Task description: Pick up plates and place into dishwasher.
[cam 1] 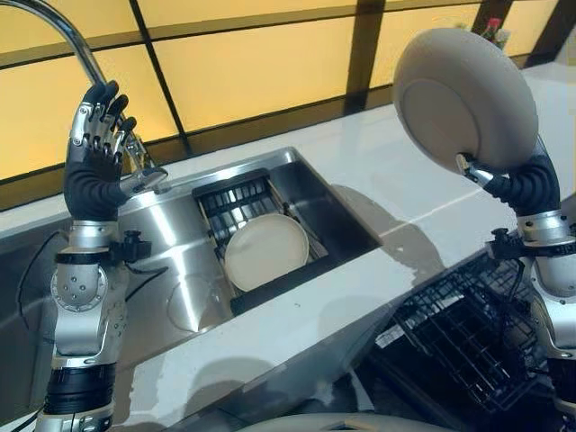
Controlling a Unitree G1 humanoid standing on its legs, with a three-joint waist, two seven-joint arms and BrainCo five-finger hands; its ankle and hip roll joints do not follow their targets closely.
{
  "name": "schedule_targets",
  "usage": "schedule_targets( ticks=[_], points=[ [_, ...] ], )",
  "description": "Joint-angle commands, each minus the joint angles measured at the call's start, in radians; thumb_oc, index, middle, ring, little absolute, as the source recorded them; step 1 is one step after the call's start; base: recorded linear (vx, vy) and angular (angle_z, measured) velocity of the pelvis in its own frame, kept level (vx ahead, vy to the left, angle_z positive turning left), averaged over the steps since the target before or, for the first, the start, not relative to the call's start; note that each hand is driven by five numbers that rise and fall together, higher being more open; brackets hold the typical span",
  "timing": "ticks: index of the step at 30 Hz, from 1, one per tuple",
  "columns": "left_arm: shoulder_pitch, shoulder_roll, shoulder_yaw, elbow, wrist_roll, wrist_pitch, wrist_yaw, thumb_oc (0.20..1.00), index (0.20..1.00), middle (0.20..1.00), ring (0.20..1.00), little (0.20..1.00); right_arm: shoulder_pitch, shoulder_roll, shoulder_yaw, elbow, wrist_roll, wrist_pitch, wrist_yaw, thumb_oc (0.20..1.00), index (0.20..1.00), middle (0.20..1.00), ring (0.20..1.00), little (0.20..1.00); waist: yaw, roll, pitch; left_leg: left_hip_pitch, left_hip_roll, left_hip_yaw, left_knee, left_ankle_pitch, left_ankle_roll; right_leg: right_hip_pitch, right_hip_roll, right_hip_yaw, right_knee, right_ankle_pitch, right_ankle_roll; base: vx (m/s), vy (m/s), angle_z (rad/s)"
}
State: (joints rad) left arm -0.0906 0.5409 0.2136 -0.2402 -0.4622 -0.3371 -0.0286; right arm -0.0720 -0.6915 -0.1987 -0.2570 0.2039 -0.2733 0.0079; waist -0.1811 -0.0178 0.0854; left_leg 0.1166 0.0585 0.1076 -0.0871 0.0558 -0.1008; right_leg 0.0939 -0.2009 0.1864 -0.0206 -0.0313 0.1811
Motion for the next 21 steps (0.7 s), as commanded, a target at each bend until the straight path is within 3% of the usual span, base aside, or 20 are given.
schedule_targets(
  ticks=[1, 5, 8, 9, 12, 16, 21],
  points=[
    [-0.042, 0.084, 0.032, 0.044, 0.015, -0.020, -0.012, 1.000, 1.000, 1.000, 1.000, 1.000, -0.021, -0.010, -0.078, -0.015, 0.004, -0.010, -0.023, 0.200, 0.200, 0.200, 0.200, 0.200, 0.004, -0.025, -0.001, 0.044, -0.038, -0.043, 0.147, -0.215, 0.068, -0.205, -0.046, -0.028, 0.047, 0.210, 0.035, -0.05, 0.050, -0.28],
    [0.007, 0.093, 0.079, 0.036, 0.004, -0.015, -0.019, 1.000, 1.000, 1.000, 1.000, 1.000, 0.007, 0.006, -0.097, -0.024, 0.040, -0.015, 0.016, 0.200, 0.200, 0.200, 0.200, 0.200, 0.020, -0.032, 0.014, 0.061, -0.033, 0.022, 0.133, -0.218, 0.079, -0.232, -0.059, -0.122, 0.104, 0.239, 0.047, -0.11, -0.011, -0.54],
    [0.009, 0.093, 0.082, 0.034, 0.004, -0.006, -0.015, 1.000, 1.000, 1.000, 1.000, 1.000, 0.010, 0.009, -0.100, -0.018, 0.057, -0.027, 0.020, 0.200, 0.200, 0.200, 0.200, 0.200, 0.037, -0.025, 0.020, 0.039, -0.020, 0.051, 0.134, -0.195, 0.093, -0.236, -0.027, -0.143, 0.218, 0.182, 0.033, -0.21, -0.003, -0.71],
    [0.003, 0.088, 0.082, 0.031, 0.007, 0.004, -0.016, 1.000, 1.000, 1.000, 1.000, 1.000, 0.025, 0.014, -0.106, -0.019, 0.050, -0.037, 0.022, 0.200, 0.200, 0.200, 0.200, 0.200, 0.049, -0.016, 0.024, 0.014, -0.015, 0.060, 0.144, -0.179, 0.104, -0.213, -0.006, -0.164, 0.269, 0.128, 0.017, -0.21, -0.028, -0.63],
    [0.009, 0.081, 0.094, 0.022, 0.027, 0.004, -0.020, 1.000, 1.000, 1.000, 1.000, 1.000, 0.056, 0.028, -0.113, -0.033, 0.028, -0.040, 0.006, 0.200, 0.200, 0.200, 0.200, 0.200, 0.086, -0.016, 0.021, -0.040, -0.003, 0.062, 0.173, -0.156, 0.107, -0.165, -0.006, -0.216, 0.295, 0.069, -0.009, -0.20, -0.136, -0.36],
    [0.011, 0.091, 0.111, 0.034, 0.033, 0.012, -0.006, 1.000, 1.000, 1.000, 1.000, 1.000, 0.052, 0.043, -0.102, -0.018, -0.004, -0.013, -0.019, 0.200, 0.200, 0.200, 0.200, 0.200, 0.123, -0.033, 0.006, -0.076, 0.016, 0.060, 0.202, -0.144, 0.070, -0.077, -0.025, -0.266, 0.151, 0.035, -0.011, -0.08, -0.252, -0.32],
    [0.025, 0.103, 0.133, 0.045, 0.010, 0.026, 0.005, 1.000, 1.000, 1.000, 1.000, 1.000, 0.063, 0.031, -0.122, -0.002, -0.013, 0.020, -0.022, 0.200, 0.200, 0.200, 0.200, 0.200, 0.107, -0.023, 0.007, -0.051, 0.056, 0.057, 0.171, -0.120, 0.033, -0.043, 0.011, -0.237, 0.075, 0.039, -0.018, -0.01, -0.185, -0.13]
  ],
)
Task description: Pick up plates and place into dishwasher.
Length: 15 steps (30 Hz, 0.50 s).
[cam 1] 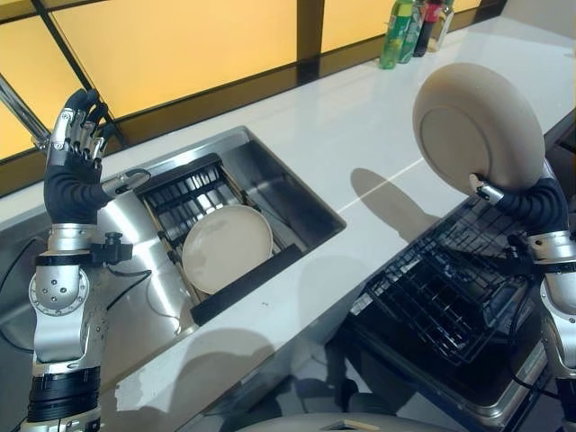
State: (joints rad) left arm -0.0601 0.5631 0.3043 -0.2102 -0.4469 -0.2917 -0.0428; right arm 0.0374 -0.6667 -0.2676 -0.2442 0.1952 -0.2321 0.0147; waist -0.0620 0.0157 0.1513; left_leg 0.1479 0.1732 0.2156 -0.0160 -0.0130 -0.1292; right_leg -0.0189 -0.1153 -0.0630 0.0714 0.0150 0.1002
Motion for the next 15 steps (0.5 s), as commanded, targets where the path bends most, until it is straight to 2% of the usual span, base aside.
schedule_targets(
  ticks=[1, 6, 11, 15],
  points=[
    [-0.001, 0.078, 0.044, 0.015, -0.006, -0.014, 0.020, 1.000, 1.000, 1.000, 1.000, 1.000, -0.044, 0.000, -0.062, -0.013, -0.004, -0.013, -0.026, 0.200, 0.200, 0.200, 0.200, 0.200, -0.015, -0.056, -0.061, -0.080, -0.053, -0.051, 0.092, -0.046, 0.055, 0.075, -0.067, 0.015, -0.032, -0.006, 0.059, -0.02, -0.142, -0.05],
    [0.031, 0.055, 0.055, 0.034, -0.002, -0.039, 0.000, 1.000, 1.000, 1.000, 1.000, 1.000, -0.025, -0.012, -0.099, 0.012, -0.013, 0.007, -0.023, 0.200, 0.200, 0.200, 0.200, 0.200, -0.031, -0.052, -0.057, -0.078, -0.027, -0.046, 0.069, -0.012, 0.035, 0.074, -0.047, 0.033, -0.088, 0.030, 0.044, -0.06, -0.121, -0.15],
    [0.068, 0.048, 0.085, 0.039, -0.007, -0.060, -0.008, 1.000, 1.000, 1.000, 1.000, 1.000, 0.013, -0.022, -0.124, 0.052, -0.039, 0.045, -0.012, 0.200, 0.200, 0.200, 0.200, 0.200, -0.044, -0.043, -0.067, -0.063, -0.005, -0.038, 0.033, 0.001, 0.018, 0.071, -0.037, 0.035, -0.113, 0.036, 0.043, -0.02, -0.078, -0.19],
    [0.085, 0.054, 0.106, 0.044, -0.014, -0.066, -0.026, 1.000, 1.000, 1.000, 1.000, 1.000, 0.064, -0.031, -0.144, 0.078, -0.111, 0.112, -0.003, 0.200, 0.200, 0.200, 0.200, 0.200, -0.061, -0.033, -0.066, -0.063, 0.010, -0.027, 0.019, 0.014, 0.008, 0.061, -0.034, 0.030, -0.113, 0.034, 0.042, -0.02, -0.045, 0.00]
  ],
)
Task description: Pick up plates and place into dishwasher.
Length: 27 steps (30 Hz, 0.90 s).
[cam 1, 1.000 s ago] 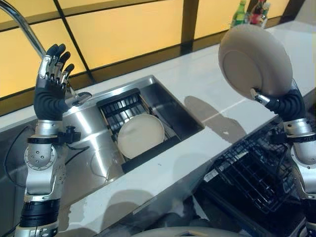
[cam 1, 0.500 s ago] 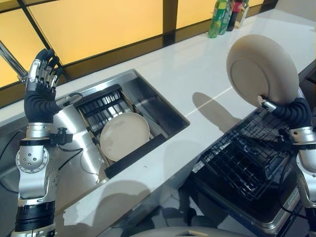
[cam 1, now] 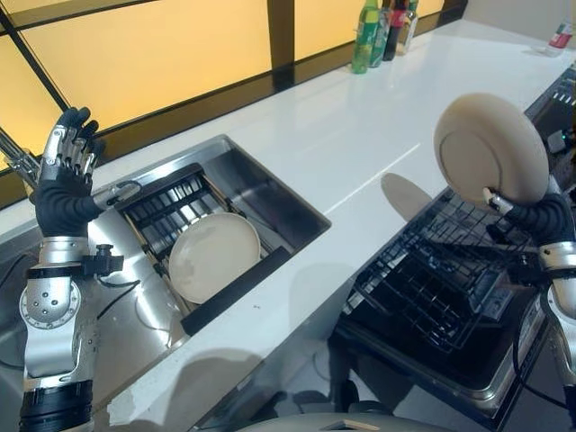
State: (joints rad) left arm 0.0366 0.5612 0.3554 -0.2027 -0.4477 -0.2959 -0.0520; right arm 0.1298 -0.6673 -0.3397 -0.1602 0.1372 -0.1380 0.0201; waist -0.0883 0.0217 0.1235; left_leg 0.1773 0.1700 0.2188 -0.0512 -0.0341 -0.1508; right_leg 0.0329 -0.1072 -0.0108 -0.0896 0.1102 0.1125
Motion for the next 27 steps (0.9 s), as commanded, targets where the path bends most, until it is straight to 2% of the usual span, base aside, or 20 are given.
schedule_targets(
  ticks=[1, 4, 8, 17, 27],
  points=[
    [-0.008, 0.059, 0.061, 0.039, -0.016, -0.064, -0.018, 1.000, 1.000, 1.000, 1.000, 1.000, -0.019, -0.034, -0.073, 0.013, -0.066, 0.036, -0.006, 0.200, 0.200, 0.200, 0.200, 0.200, -0.039, -0.036, -0.037, -0.092, 0.016, -0.027, 0.052, 0.038, 0.028, 0.007, -0.043, -0.023, 0.048, -0.061, 0.030, 0.00, 0.000, 0.00],
    [-0.011, 0.069, 0.062, 0.044, -0.016, -0.062, -0.011, 1.000, 1.000, 1.000, 1.000, 1.000, -0.017, -0.041, -0.070, 0.049, -0.101, 0.093, -0.012, 0.200, 0.200, 0.200, 0.200, 0.200, -0.048, -0.029, -0.034, -0.091, 0.021, -0.022, 0.044, 0.043, 0.024, -0.001, -0.044, -0.021, 0.050, -0.060, 0.032, 0.00, 0.000, 0.00],
    [-0.014, 0.078, 0.059, 0.042, -0.013, -0.059, -0.006, 1.000, 1.000, 1.000, 1.000, 1.000, -0.014, -0.048, -0.061, 0.096, -0.098, 0.144, 0.038, 0.200, 0.200, 0.200, 0.200, 0.200, -0.055, -0.017, -0.020, -0.094, 0.022, -0.024, 0.039, 0.048, 0.020, -0.013, -0.048, -0.015, 0.054, -0.058, 0.037, 0.00, 0.000, 0.00],
    [-0.067, 0.096, 0.001, 0.048, 0.023, -0.049, 0.017, 1.000, 1.000, 1.000, 1.000, 1.000, -0.091, -0.049, 0.053, 0.258, -0.077, 0.159, 0.142, 0.200, 0.200, 0.200, 0.200, 0.200, -0.042, 0.000, 0.024, -0.125, 0.019, -0.047, 0.033, 0.063, 0.013, -0.042, -0.061, -0.020, 0.061, -0.050, 0.042, -0.03, -0.025, 0.01],
    [-0.139, 0.136, -0.075, 0.067, 0.044, -0.035, 0.042, 1.000, 1.000, 1.000, 1.000, 1.000, -0.145, -0.106, 0.180, 0.422, -0.029, 0.130, 0.291, 0.200, 0.200, 0.200, 0.200, 0.200, -0.010, -0.009, 0.045, -0.156, 0.030, -0.076, 0.051, 0.073, 0.004, -0.043, -0.066, -0.049, 0.061, -0.048, 0.042, 0.00, -0.068, 0.10]
  ],
)
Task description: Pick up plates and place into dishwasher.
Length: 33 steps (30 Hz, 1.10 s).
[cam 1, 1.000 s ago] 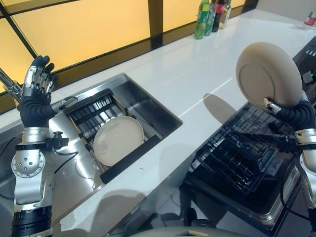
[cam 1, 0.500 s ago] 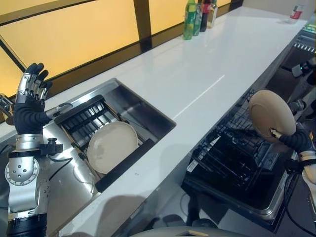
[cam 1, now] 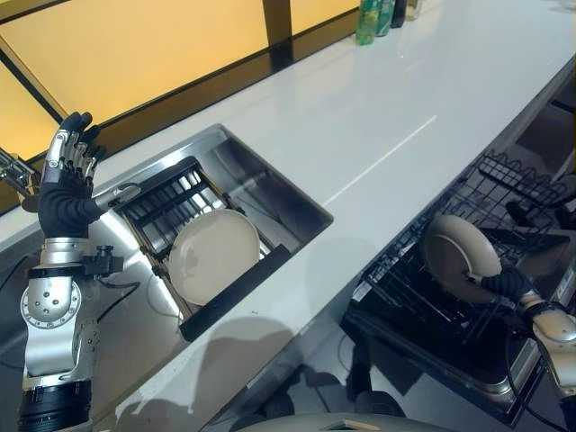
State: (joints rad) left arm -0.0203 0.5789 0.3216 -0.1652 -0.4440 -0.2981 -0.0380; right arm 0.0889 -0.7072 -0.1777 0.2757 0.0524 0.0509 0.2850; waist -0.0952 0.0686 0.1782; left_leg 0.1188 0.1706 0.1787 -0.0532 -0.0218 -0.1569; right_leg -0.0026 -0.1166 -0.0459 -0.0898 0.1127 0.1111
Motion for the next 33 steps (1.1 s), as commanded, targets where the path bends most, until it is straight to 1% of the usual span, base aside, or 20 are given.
schedule_targets(
  ticks=[1, 6, 9, 11, 16, 17, 19, 22, 27, 31, 33],
  points=[
    [-0.086, 0.123, -0.046, 0.032, 0.040, -0.029, 0.029, 1.000, 1.000, 1.000, 1.000, 1.000, -0.107, -0.073, 0.027, -0.007, 0.059, -0.057, 0.041, 0.200, 0.200, 0.200, 0.200, 0.200, 0.000, -0.058, -0.008, -0.097, 0.030, -0.039, 0.055, 0.060, 0.009, -0.005, -0.055, -0.015, 0.061, -0.051, 0.042, 0.03, -0.063, 0.15],
    [-0.083, 0.131, -0.048, 0.046, 0.039, -0.019, 0.017, 1.000, 1.000, 1.000, 1.000, 1.000, -0.102, -0.081, 0.039, 0.010, 0.051, -0.048, 0.079, 0.200, 0.200, 0.200, 0.200, 0.200, 0.009, -0.067, -0.006, -0.090, 0.036, -0.047, 0.054, 0.062, 0.007, 0.009, -0.053, -0.020, 0.056, -0.051, 0.042, 0.05, -0.065, 0.06],
    [-0.081, 0.134, -0.047, 0.051, 0.020, -0.015, 0.004, 1.000, 1.000, 1.000, 1.000, 1.000, -0.098, -0.083, 0.053, 0.025, 0.019, -0.048, 0.089, 0.200, 0.200, 0.200, 0.200, 0.200, 0.014, -0.070, -0.005, -0.091, 0.040, -0.048, 0.057, 0.062, 0.005, 0.013, -0.053, -0.023, 0.054, -0.052, 0.041, 0.05, -0.058, 0.03],
    [-0.079, 0.130, -0.049, 0.046, -0.001, -0.016, -0.012, 1.000, 1.000, 1.000, 1.000, 1.000, -0.096, -0.086, 0.071, 0.035, -0.039, -0.038, 0.106, 0.200, 0.200, 0.200, 0.200, 0.200, 0.019, -0.071, 0.000, -0.096, 0.043, -0.051, 0.060, 0.065, 0.004, 0.013, -0.052, -0.023, 0.054, -0.052, 0.040, 0.02, -0.057, 0.02],
    [-0.097, 0.141, -0.070, 0.023, 0.010, -0.017, -0.001, 1.000, 1.000, 1.000, 1.000, 1.000, -0.115, -0.093, 0.122, 0.029, -0.085, -0.005, 0.135, 0.200, 0.200, 0.200, 0.200, 0.200, 0.025, -0.074, 0.026, -0.109, 0.043, -0.062, 0.062, 0.070, 0.003, 0.008, -0.052, -0.021, 0.053, -0.050, 0.038, -0.03, -0.051, 0.01],
    [-0.114, 0.148, -0.086, 0.025, 0.020, -0.014, 0.008, 1.000, 1.000, 1.000, 1.000, 1.000, -0.130, -0.096, 0.155, 0.039, -0.115, 0.002, 0.150, 0.200, 0.200, 0.200, 0.200, 0.200, 0.030, -0.074, 0.037, -0.117, 0.044, -0.066, 0.062, 0.073, 0.003, 0.002, -0.054, -0.023, 0.053, -0.048, 0.038, -0.06, -0.064, 0.04],
    [-0.138, 0.157, -0.102, 0.028, 0.022, -0.009, 0.022, 1.000, 1.000, 1.000, 1.000, 1.000, -0.150, -0.102, 0.194, 0.060, -0.137, 0.003, 0.149, 0.200, 0.200, 0.200, 0.200, 0.200, 0.034, -0.074, 0.050, -0.129, 0.043, -0.071, 0.068, 0.075, 0.003, -0.005, -0.056, -0.023, 0.055, -0.046, 0.039, -0.08, -0.065, 0.03],
    [-0.179, 0.175, -0.127, 0.033, 0.018, -0.012, 0.039, 1.000, 1.000, 1.000, 1.000, 1.000, -0.192, -0.110, 0.262, 0.078, -0.145, 0.005, 0.144, 0.200, 0.200, 0.200, 0.200, 0.200, 0.040, -0.069, 0.082, -0.158, 0.042, -0.084, 0.084, 0.080, 0.002, -0.023, -0.058, -0.020, 0.064, -0.044, 0.035, -0.08, -0.044, 0.05],
    [-0.207, 0.192, -0.143, 0.024, 0.017, -0.015, 0.052, 1.000, 1.000, 1.000, 1.000, 1.000, -0.236, -0.106, 0.331, 0.082, -0.186, 0.018, 0.162, 0.200, 0.200, 0.200, 0.200, 0.200, 0.046, -0.059, 0.113, -0.182, 0.034, -0.101, 0.086, 0.087, 0.004, -0.037, -0.064, -0.022, 0.063, -0.039, 0.034, -0.07, -0.015, 0.03],
    [-0.236, 0.195, -0.164, 0.032, 0.025, -0.022, 0.057, 1.000, 1.000, 1.000, 1.000, 1.000, -0.282, -0.095, 0.394, 0.117, -0.237, 0.070, 0.210, 0.200, 0.200, 0.200, 0.200, 0.200, 0.050, -0.054, 0.129, -0.194, 0.027, -0.106, 0.086, 0.091, 0.005, -0.044, -0.070, -0.027, 0.063, -0.035, 0.032, -0.06, 0.001, 0.01],
    [-0.247, 0.198, -0.173, 0.025, 0.028, -0.014, 0.067, 1.000, 1.000, 1.000, 1.000, 1.000, -0.288, -0.092, 0.423, 0.130, -0.233, 0.081, 0.197, 0.200, 0.200, 0.200, 0.200, 0.200, 0.052, -0.053, 0.133, -0.192, 0.026, -0.106, 0.083, 0.093, 0.005, -0.042, -0.072, -0.032, 0.061, -0.034, 0.032, -0.03, 0.007, 0.07]
  ],
)
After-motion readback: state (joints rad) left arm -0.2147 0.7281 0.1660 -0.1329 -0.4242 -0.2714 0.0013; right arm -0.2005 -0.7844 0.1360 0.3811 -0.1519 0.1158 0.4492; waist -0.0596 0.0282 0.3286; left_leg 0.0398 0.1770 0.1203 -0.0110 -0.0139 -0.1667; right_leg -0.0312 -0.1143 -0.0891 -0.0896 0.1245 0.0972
